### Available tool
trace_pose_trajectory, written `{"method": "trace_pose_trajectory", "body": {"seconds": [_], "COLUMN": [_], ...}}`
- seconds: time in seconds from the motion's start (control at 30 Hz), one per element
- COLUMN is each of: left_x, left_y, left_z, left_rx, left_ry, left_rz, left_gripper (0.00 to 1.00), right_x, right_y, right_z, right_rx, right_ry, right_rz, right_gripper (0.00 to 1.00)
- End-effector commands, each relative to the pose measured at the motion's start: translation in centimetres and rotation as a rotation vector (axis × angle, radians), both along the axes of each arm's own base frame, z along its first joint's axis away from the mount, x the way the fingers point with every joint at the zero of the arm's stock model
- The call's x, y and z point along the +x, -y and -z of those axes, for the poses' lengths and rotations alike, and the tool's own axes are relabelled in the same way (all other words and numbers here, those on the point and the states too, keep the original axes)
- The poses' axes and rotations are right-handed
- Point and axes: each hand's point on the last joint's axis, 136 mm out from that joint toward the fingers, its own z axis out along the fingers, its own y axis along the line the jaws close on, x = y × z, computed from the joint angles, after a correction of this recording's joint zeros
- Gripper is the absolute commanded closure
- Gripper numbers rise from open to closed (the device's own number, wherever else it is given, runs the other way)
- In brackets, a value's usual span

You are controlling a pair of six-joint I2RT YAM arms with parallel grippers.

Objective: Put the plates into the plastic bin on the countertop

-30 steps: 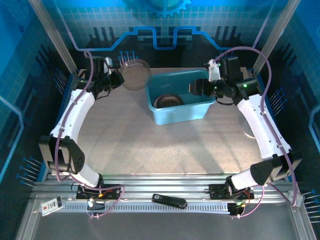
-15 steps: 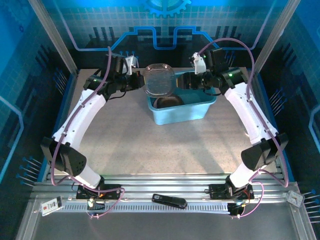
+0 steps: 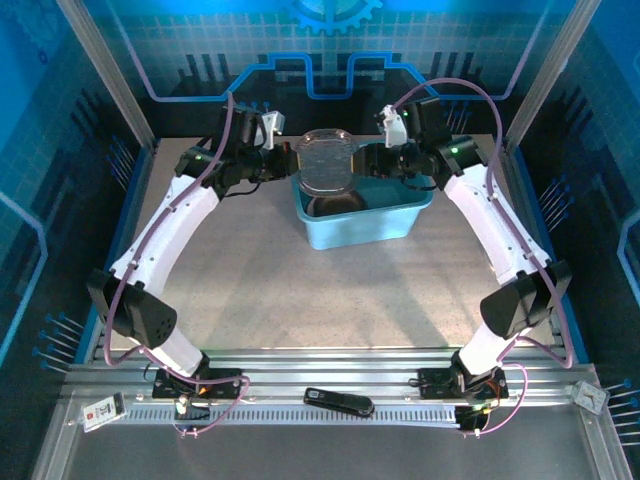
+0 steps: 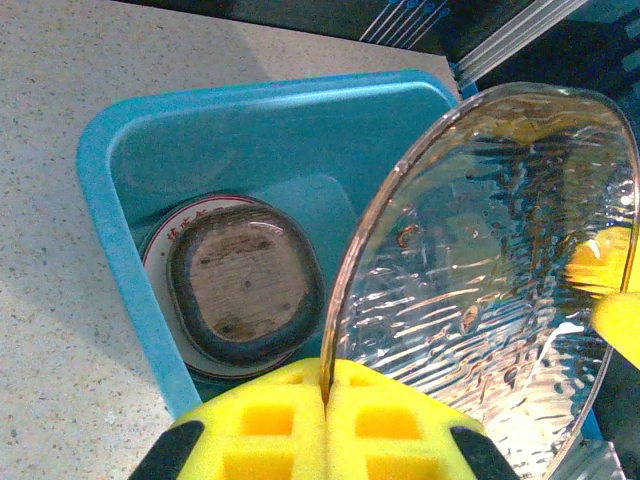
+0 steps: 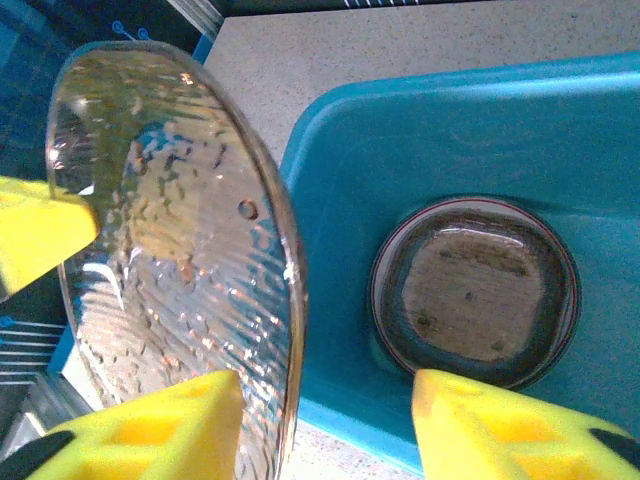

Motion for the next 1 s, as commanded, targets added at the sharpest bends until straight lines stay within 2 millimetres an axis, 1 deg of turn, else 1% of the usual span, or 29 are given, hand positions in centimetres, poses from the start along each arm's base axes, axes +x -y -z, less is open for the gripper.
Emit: {"method": "trace_pose_trajectory", "body": {"seconds": [0.0, 0.03, 0.1, 0.17, 0.33, 0.4, 0.5, 0.73, 0.8, 0.87, 0.97], "left_x": [0.0, 0.0, 0.0, -0.1, -0.1, -0.1, 0.0, 0.1, 0.2, 0.2, 0.4], "left_y": [0.7, 0.7, 0.8, 0.9, 0.9, 0.9, 1.0, 0.2, -0.2, -0.6, -1.2], "left_z": [-1.4, -1.4, -1.2, -1.2, -0.9, -0.8, -0.8, -1.3, -1.2, -1.1, -1.1], "left_rx": [-0.008, -0.009, -0.006, -0.007, 0.003, 0.003, -0.003, 0.021, 0.03, 0.034, 0.028], "left_ry": [0.033, 0.033, 0.029, 0.029, 0.026, 0.025, 0.024, 0.051, 0.057, 0.058, 0.057], "left_rz": [0.019, 0.019, 0.018, 0.019, 0.018, 0.017, 0.019, -0.014, -0.03, -0.045, -0.065], "left_gripper": [1.0, 1.0, 1.0, 1.0, 1.0, 0.98, 0.85, 0.41, 0.31, 0.26, 0.23], "right_x": [0.2, 0.2, 0.3, 0.2, 0.0, -0.1, -0.3, -0.4, -0.4, -0.4, -0.5], "right_y": [-1.2, -1.2, -1.3, -1.5, -1.3, -1.2, -1.0, -0.1, 0.2, 0.5, 1.2], "right_z": [0.5, 0.5, 0.8, 0.9, 1.0, 1.1, 1.1, 0.6, 0.5, 0.7, 0.9], "right_rx": [0.015, 0.014, 0.014, 0.017, 0.012, 0.007, -0.001, 0.023, 0.026, 0.024, 0.023], "right_ry": [-0.007, -0.007, -0.014, -0.019, -0.017, -0.021, -0.019, -0.011, -0.01, -0.017, -0.023], "right_rz": [-0.018, -0.014, -0.016, -0.019, -0.011, -0.011, -0.008, 0.009, 0.013, 0.019, 0.032], "right_gripper": [0.61, 0.64, 0.73, 0.79, 0.92, 0.95, 0.97, 1.0, 1.0, 1.0, 1.0]}}
